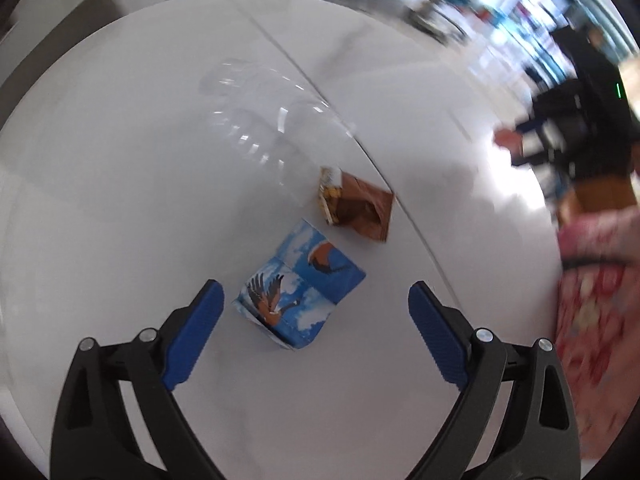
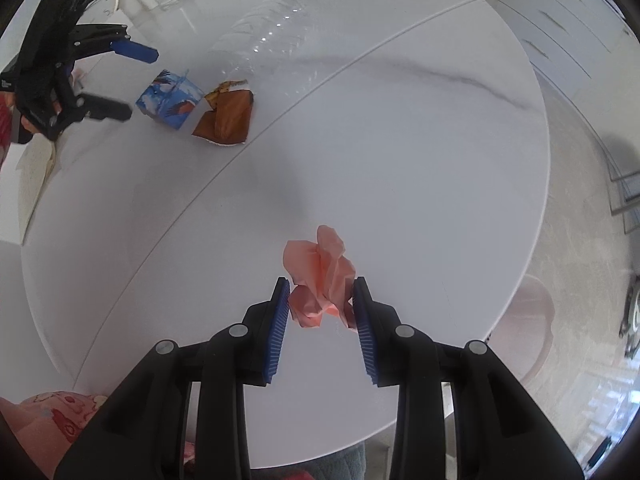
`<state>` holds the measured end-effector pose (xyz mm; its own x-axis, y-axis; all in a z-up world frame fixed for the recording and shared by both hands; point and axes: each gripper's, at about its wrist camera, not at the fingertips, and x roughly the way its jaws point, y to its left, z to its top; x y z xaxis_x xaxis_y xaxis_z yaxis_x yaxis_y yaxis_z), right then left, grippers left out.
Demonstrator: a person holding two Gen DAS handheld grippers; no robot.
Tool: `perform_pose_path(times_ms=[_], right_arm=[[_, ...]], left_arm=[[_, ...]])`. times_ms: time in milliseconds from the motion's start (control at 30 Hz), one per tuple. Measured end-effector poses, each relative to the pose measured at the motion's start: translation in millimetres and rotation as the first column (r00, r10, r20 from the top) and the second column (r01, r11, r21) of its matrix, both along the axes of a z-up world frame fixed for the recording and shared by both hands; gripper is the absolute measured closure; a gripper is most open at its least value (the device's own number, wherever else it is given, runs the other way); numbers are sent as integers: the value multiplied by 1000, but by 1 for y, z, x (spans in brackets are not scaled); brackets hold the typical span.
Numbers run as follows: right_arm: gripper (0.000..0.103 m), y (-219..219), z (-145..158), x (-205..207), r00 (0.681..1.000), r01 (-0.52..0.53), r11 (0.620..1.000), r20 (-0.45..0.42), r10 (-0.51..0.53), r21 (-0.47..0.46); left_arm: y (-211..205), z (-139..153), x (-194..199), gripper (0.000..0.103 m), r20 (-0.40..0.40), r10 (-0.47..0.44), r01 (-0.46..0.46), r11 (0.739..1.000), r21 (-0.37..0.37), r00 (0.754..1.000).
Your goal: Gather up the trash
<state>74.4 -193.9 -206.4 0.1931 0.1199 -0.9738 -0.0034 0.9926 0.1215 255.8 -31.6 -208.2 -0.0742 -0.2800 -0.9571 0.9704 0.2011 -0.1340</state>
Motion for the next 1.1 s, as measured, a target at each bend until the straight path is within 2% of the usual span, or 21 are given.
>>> perform_pose_path(times_ms=[100, 200, 300, 333, 433, 533, 600, 733, 767, 867, 933, 967, 1000, 1033, 1100], right_arm=[[69, 1, 4, -9, 997, 78, 997, 3, -78, 20], [69, 6, 7, -17, 991, 130, 990, -3, -130, 47], [69, 13, 10, -22, 987, 161, 986, -6, -161, 53], [69, 15, 11, -22, 986, 168, 984, -3, -168, 53], [69, 18, 16, -27, 983, 182, 981, 3, -182, 64], [69, 24, 19, -26, 984, 178, 982, 7, -178, 60], [69, 28, 22, -23, 985, 169, 983, 12, -170, 65], [69, 26, 29, -28, 987, 154, 985, 36, -158, 79], [69, 25, 30, -28, 987, 153, 985, 43, -157, 81], [69, 27, 35, -26, 986, 146, 986, 68, -152, 86], [69, 28, 38, -26, 987, 134, 987, 81, -141, 91], [69, 28, 41, -26, 987, 121, 988, 91, -130, 97], [69, 28, 42, -27, 988, 113, 989, 99, -122, 99], [69, 28, 45, -28, 988, 100, 990, 107, -111, 103], [69, 26, 51, -28, 988, 73, 992, 128, -87, 107]], left_arm=[[0, -12, 3, 14, -16, -111, 111, 993, 32, 994], [-5, -24, 11, 21, -34, -150, 151, 988, 42, 988], [-8, -33, 15, 36, -67, -160, 163, 986, 43, 985], [-6, -34, 14, 45, -71, -167, 170, 984, 43, 983], [-4, -38, 10, 52, -69, -172, 175, 984, 36, 983], [-1, -33, 8, 54, -56, -107, 108, 994, 23, 993], [3, -30, 5, 54, -38, -20, 21, 1000, 6, 999], [1, -18, -9, 54, 36, 147, -145, 988, -55, 989], [0, -15, -16, 54, 57, 197, -194, 979, -59, 979], [-3, -1, -38, 54, 88, 378, -372, 925, -83, 921], [-5, 12, -56, 54, 81, 500, -492, 865, -96, 862], [-8, 19, -68, 54, 95, 565, -558, 825, -89, 819], [-11, 23, -79, 54, 95, 599, -593, 800, -91, 795], [-14, 30, -90, 54, 83, 647, -640, 763, -95, 758], [-19, 41, -107, 54, 56, 703, -696, 710, -109, 709]])
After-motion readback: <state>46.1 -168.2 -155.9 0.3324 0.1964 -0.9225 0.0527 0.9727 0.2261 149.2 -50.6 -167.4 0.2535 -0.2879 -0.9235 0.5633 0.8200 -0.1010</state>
